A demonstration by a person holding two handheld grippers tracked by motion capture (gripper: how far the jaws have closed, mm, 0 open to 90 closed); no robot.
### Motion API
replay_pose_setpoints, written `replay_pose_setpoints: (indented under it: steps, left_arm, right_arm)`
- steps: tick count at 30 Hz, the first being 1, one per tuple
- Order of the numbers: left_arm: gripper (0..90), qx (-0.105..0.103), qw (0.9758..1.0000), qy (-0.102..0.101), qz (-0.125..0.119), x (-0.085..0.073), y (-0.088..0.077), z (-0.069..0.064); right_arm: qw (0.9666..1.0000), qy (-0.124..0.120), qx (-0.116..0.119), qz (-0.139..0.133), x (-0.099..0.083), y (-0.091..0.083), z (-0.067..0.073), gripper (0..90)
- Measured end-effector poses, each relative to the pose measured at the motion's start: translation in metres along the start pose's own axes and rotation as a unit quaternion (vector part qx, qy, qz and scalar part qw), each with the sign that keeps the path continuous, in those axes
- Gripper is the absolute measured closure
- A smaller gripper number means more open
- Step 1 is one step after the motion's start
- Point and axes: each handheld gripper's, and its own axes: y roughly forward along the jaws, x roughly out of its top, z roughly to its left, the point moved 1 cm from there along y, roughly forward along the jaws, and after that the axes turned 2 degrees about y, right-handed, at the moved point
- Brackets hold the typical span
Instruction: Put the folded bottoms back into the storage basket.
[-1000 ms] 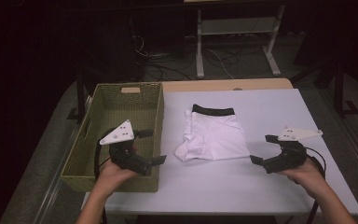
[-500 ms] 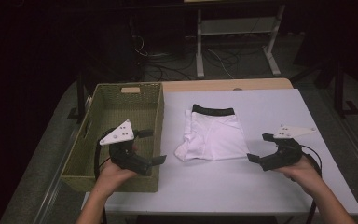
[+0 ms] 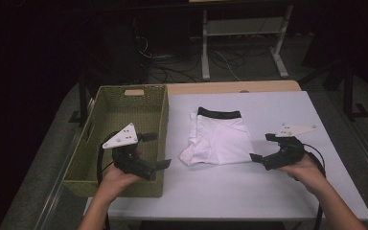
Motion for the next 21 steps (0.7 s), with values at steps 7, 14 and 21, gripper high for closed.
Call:
replay_pose_setpoints:
  steps: [7,14,21]
  left_arm:
    - [0.5,0.000,1.0000,0.000,0.000,0.000,0.000,0.000]
    - [0.5,0.000,1.0000,0.000,0.000,0.000,0.000,0.000]
    - [0.5,0.001,1.0000,0.003,0.000,0.000,0.000,0.000]
  right_arm:
    - [1.0000,0.001,-0.001,0.001,0.003,0.006,-0.004,0.0]
    - [1.0000,0.000,-0.004,0.000,0.006,0.014,-0.008,0.0]
    - [0.9999,-0.006,-0.006,0.012,0.002,0.023,-0.007,0.2]
